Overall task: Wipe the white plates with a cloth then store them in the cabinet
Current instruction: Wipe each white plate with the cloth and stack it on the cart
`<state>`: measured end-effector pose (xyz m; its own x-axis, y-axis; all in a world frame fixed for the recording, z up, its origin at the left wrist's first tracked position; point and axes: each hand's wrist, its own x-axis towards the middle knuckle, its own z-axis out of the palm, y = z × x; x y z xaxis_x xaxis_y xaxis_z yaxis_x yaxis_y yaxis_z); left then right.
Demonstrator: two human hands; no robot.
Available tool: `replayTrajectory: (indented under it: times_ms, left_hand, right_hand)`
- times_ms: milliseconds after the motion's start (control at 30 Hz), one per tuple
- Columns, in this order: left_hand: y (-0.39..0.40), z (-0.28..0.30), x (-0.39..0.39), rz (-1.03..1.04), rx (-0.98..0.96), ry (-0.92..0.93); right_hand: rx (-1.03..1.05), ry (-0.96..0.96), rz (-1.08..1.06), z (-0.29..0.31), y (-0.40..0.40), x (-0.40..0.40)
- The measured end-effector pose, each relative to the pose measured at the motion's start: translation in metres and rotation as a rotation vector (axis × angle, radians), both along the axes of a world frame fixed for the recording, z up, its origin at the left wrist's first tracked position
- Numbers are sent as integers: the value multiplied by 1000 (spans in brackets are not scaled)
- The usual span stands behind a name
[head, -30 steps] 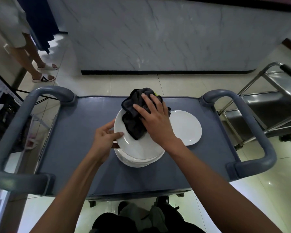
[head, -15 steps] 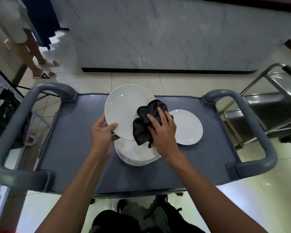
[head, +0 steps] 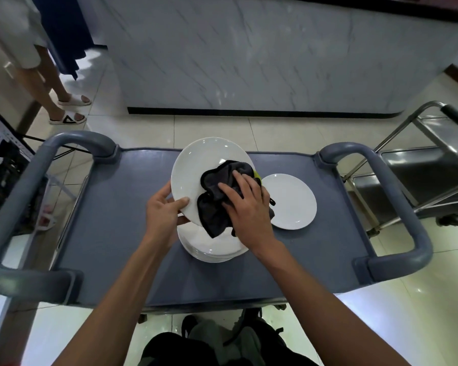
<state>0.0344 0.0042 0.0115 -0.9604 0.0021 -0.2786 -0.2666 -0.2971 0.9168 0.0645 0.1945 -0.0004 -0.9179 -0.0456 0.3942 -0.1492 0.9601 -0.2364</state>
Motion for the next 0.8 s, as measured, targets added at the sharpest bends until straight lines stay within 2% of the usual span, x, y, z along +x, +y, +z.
replayTrajectory:
  times_ms: [233,433,800]
  left_hand:
    - [-5,-5,2,-119,-36,-21]
    - [-8,-12,2,-155,-33,-2]
    - [-15,-18,-9,-179,-72,5]
  right_hand:
    - [-9,-44,-78,23,28,-13]
    - [-213,-59,-42,29,43,-14]
    - [-410,-51,-22,25,49,-16]
